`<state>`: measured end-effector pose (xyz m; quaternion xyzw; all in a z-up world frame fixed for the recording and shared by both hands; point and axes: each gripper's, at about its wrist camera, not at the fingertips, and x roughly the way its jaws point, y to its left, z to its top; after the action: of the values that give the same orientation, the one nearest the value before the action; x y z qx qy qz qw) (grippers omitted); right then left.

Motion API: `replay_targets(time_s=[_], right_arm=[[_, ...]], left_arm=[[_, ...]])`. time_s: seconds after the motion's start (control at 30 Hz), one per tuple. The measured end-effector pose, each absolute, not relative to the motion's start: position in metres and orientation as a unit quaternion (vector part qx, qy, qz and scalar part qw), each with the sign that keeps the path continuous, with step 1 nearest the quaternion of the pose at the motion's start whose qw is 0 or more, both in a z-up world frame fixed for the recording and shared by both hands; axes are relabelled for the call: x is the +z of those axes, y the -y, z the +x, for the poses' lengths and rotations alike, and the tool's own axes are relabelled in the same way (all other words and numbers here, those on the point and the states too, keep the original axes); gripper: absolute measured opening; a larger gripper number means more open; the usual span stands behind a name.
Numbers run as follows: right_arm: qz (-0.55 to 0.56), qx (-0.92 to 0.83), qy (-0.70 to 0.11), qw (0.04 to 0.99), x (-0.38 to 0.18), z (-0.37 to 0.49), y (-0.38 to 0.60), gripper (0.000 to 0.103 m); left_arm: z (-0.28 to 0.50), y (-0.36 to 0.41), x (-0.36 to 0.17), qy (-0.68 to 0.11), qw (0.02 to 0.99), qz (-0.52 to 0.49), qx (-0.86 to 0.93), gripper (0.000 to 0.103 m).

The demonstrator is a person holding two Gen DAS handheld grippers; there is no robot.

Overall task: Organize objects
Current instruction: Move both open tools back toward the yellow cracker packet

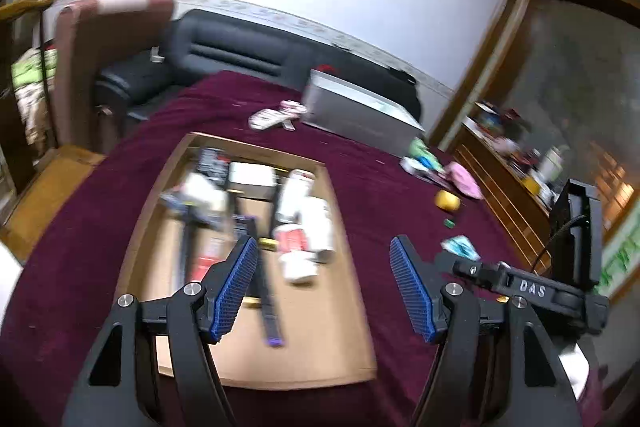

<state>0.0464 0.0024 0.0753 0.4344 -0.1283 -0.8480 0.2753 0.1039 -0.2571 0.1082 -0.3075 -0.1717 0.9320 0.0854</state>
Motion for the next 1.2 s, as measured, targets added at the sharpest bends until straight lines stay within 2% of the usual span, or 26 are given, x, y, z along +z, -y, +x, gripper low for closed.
replay_targets(time_s=[0.37,0.63,0.87,1.03,1.1,1.17,1.2], right_arm=[[0.400,-0.878,0.216,0.152,0.063,0.058,-0.173,0.050],[0.388,-0.878,0.259,0.106,0.048,0.071,-0.248,0.050],[0.377,-0.880,0.276,0.082,0.040,0.079,-0.289,0.054],[0.391,-0.869,0.294,0.078,0.025,0.074,-0.301,0.054],[0.400,-0.864,0.294,0.078,0.020,0.069,-0.300,0.054],[0.409,-0.859,0.299,0.078,0.016,0.065,-0.299,0.054],[0.411,-0.857,0.301,0.079,0.015,0.063,-0.299,0.054]], left_arm=[[0.080,0.117,0.082,0.109,0.183,-0.392,0.895,0.063],[0.056,-0.011,0.049,-0.022,0.230,-0.423,0.876,0.063],[0.032,-0.065,0.024,-0.096,0.219,-0.438,0.867,0.062],[0.028,-0.078,0.014,-0.112,0.223,-0.442,0.862,0.062],[0.027,-0.077,0.015,-0.112,0.233,-0.444,0.858,0.053],[0.027,-0.071,0.018,-0.114,0.238,-0.444,0.857,0.024],[0.026,-0.069,0.018,-0.111,0.238,-0.445,0.856,0.017]])
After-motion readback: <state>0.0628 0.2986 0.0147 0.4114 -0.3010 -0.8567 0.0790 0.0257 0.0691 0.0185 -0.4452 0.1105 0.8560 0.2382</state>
